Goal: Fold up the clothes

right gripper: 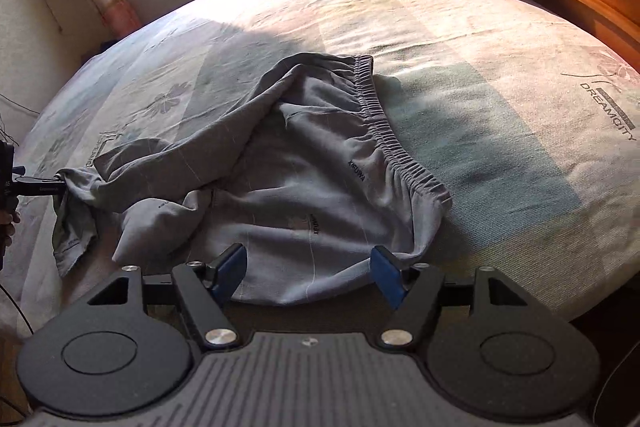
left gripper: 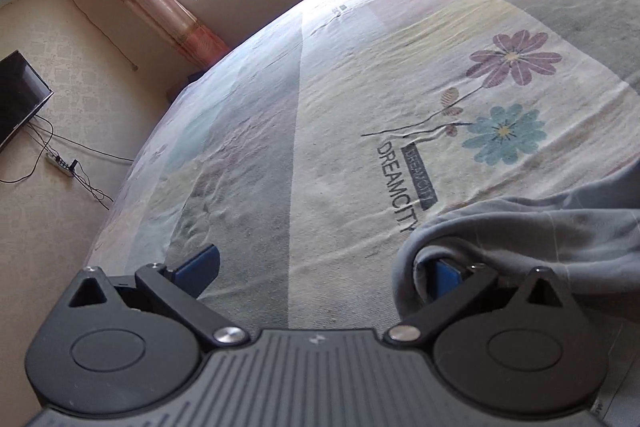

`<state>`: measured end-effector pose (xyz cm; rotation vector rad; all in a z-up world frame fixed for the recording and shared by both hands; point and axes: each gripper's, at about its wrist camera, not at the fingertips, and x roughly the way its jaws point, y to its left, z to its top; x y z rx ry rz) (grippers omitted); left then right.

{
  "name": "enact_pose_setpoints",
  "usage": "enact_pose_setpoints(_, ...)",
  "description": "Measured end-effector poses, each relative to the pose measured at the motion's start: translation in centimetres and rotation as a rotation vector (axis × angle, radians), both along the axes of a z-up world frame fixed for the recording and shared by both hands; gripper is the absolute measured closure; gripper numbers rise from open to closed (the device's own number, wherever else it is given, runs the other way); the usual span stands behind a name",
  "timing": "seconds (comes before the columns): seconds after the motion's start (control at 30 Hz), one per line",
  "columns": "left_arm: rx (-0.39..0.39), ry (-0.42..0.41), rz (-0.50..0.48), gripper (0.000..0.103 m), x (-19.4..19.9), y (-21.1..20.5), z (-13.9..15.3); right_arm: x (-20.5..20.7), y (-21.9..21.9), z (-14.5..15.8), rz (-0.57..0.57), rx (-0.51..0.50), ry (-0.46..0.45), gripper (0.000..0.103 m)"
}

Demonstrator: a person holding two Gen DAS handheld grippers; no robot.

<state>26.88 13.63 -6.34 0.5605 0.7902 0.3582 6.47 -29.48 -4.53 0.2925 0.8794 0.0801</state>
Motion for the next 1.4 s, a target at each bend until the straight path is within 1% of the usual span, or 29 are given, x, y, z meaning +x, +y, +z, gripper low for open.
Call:
enact_pose_setpoints(0.13, 0.007, -0.011, 0.043, 0.0, 2.1, 2.5, 0.1, 0.8, 0.3, -0.1, -0.005, -0.013, 0.008, 0.03)
enact_pose_setpoints(0.27, 0.076, -0.042, 0.066, 0.0, 4.1, 3.9, 0.4, 1.6, 0.7, -0.4, -0.012, -0.031, 0.021, 0.03)
enact_pose_setpoints(0.3, 0.079, -0.057, 0.073, 0.0, 4.7, 4.3, 0.7, 1.7, 0.8, -0.4, -0.013, -0.036, 0.022, 0.03)
enact_pose_setpoints(0.37, 0.076, -0.085, 0.089, 0.0, 5.9, 4.9, 1.4, 2.0, 0.9, -0.4, -0.015, -0.045, 0.026, 0.03)
enact_pose_setpoints(0.5, 0.127, -0.166, 0.1, 0.0, 8.0, 5.4, 3.3, 2.6, 1.1, -0.4, -0.02, -0.064, 0.032, 0.03)
enact_pose_setpoints(0.67, 0.13, -0.208, 0.112, 0.0, 11.1, 6.2, 5.5, 3.3, 1.5, -0.5, -0.017, -0.084, 0.037, 0.03)
enact_pose_setpoints(0.77, 0.114, -0.146, 0.084, 0.0, 13.0, 6.0, 5.0, 3.7, 1.7, -0.7, -0.012, -0.093, 0.046, 0.03)
enact_pose_setpoints(0.87, 0.045, -0.046, 0.073, 0.0, 14.2, 6.2, 3.0, 3.9, 2.1, -1.0, -0.004, -0.097, 0.054, 0.03)
enact_pose_setpoints(0.9, 0.018, -0.026, 0.067, 0.0, 14.1, 6.2, 2.4, 3.9, 2.2, -1.0, -0.001, -0.099, 0.055, 0.03)
enact_pose_setpoints(1.0, -0.051, -0.006, 0.055, 0.001, 13.2, 6.5, 1.1, 4.0, 2.4, -0.9, 0.008, -0.103, 0.057, 0.03)
enact_pose_setpoints(1.07, -0.107, 0.044, 0.024, 0.001, 12.4, 6.8, 0.2, 4.2, 2.5, -1.0, 0.014, -0.109, 0.061, 0.03)
enact_pose_setpoints(1.1, -0.112, 0.063, 0.016, 0.001, 12.0, 7.0, -0.3, 4.4, 2.6, -1.1, 0.016, -0.11, 0.064, 0.03)
enact_pose_setpoints(1.17, -0.091, 0.075, 0.032, 0.001, 11.3, 7.1, -1.2, 4.6, 2.8, -1.3, 0.02, -0.107, 0.067, 0.03)
enact_pose_setpoints(1.23, -0.135, 0.1, 0.022, 0.001, 10.8, 7.2, -1.8, 4.8, 3.1, -1.4, 0.029, -0.102, 0.069, 0.03)
enact_pose_setpoints(1.27, -0.151, 0.097, 0.018, 0.0, 10.5, 7.4, -2.2, 4.9, 3.2, -1.5, 0.034, -0.1, 0.071, 0.03)
enact_pose_setpoints(1.4, -0.119, 0.075, 0.071, 0.0, 9.4, 9.6, -2.3, 5.0, 3.7, -1.7, 0.042, -0.106, 0.077, 0.03)
